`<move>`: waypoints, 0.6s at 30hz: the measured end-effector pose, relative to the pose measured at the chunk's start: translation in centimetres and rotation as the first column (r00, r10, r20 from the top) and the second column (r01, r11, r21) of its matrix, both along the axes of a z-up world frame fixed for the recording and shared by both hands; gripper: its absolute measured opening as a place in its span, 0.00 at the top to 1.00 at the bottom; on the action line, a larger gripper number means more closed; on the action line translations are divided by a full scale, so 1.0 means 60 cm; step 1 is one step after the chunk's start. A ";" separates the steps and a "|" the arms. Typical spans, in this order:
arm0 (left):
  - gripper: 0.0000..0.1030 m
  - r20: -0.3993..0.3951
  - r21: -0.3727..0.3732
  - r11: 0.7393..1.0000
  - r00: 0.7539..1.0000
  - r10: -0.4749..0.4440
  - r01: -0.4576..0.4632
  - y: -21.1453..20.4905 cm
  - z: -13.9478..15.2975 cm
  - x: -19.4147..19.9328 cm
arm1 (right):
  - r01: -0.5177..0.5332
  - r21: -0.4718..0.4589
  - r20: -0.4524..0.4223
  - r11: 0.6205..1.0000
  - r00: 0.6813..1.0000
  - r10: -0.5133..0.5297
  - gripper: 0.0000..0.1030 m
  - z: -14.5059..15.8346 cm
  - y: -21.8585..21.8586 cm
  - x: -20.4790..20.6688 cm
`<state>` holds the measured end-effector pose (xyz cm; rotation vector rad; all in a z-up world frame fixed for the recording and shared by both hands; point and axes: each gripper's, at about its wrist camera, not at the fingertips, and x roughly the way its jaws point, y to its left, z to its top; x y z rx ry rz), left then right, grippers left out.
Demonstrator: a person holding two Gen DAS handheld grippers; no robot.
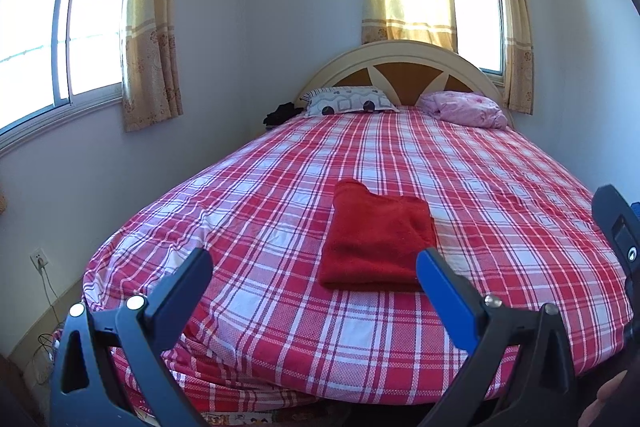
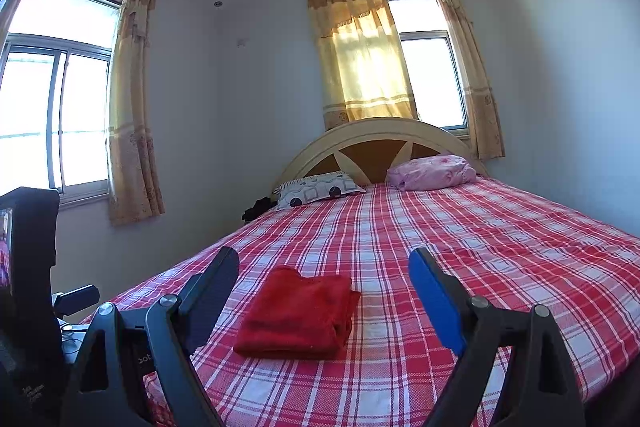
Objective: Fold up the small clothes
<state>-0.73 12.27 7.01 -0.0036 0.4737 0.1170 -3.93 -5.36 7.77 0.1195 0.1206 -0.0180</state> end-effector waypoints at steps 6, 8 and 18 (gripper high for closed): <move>0.00 -0.012 0.005 1.000 1.000 0.005 -0.005 0.000 -0.002 0.002 | 0.001 0.001 -0.005 1.000 1.000 -0.001 0.15 -0.002 0.000 0.001; 0.00 -0.015 0.012 1.000 1.000 0.006 -0.005 -0.001 -0.003 0.004 | 0.004 0.002 -0.010 1.000 1.000 -0.004 0.15 -0.003 -0.001 0.002; 0.00 -0.035 0.018 1.000 0.999 0.003 -0.002 -0.005 -0.006 0.006 | 0.018 0.017 -0.022 1.000 1.000 -0.017 0.15 -0.006 -0.005 0.003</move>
